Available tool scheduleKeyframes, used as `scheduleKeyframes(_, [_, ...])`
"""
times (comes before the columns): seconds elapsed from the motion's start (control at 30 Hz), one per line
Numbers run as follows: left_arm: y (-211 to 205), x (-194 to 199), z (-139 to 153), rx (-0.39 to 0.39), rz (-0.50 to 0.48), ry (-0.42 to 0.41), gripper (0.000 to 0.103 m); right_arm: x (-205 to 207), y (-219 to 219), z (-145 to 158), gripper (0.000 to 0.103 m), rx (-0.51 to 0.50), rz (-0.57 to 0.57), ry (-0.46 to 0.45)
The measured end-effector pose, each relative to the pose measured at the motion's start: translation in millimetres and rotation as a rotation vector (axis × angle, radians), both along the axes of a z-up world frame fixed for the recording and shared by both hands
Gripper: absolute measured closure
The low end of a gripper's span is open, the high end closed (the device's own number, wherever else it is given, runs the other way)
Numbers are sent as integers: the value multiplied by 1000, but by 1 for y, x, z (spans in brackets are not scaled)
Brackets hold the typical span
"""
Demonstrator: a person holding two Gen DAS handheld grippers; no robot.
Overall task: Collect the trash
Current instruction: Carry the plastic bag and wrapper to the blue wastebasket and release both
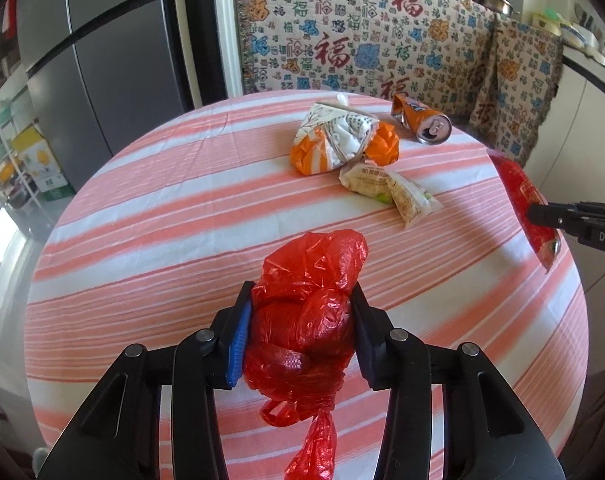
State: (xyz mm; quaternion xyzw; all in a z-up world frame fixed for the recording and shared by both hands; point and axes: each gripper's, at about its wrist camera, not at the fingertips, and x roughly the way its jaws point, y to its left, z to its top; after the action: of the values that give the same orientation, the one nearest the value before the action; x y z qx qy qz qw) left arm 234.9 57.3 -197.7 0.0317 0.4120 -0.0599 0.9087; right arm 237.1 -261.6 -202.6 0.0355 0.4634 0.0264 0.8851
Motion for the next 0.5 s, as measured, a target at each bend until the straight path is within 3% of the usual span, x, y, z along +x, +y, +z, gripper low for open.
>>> scheduleKeyframes(0.23, [-12,-6,4,2,-3,-6,58,-18,-21,8,91,27,-31,-11])
scheduleKeyframes(0.5, [-39,-14,13,-65,-50,12,58,-35,-39,13,91,36,-46,-18])
